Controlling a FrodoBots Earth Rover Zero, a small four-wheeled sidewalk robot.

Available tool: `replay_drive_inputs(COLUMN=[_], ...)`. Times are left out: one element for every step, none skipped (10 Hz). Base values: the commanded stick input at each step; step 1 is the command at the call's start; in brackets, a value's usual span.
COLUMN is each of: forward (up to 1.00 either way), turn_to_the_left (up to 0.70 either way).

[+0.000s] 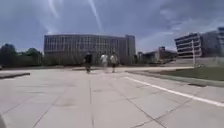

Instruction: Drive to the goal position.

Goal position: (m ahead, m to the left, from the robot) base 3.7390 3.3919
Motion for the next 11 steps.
replay_drive_inputs(forward=[0.5, 0.5, 0.5, 0.5, 0.5, 0.5, 0.5, 0.5, 0.5, 0.5, 0.5], turn_to_the_left=[0.0, 0.0, 0.0, 0.0, 0.0, 0.0, 0.0, 0.0, 0.0, 0.0, 0.0])
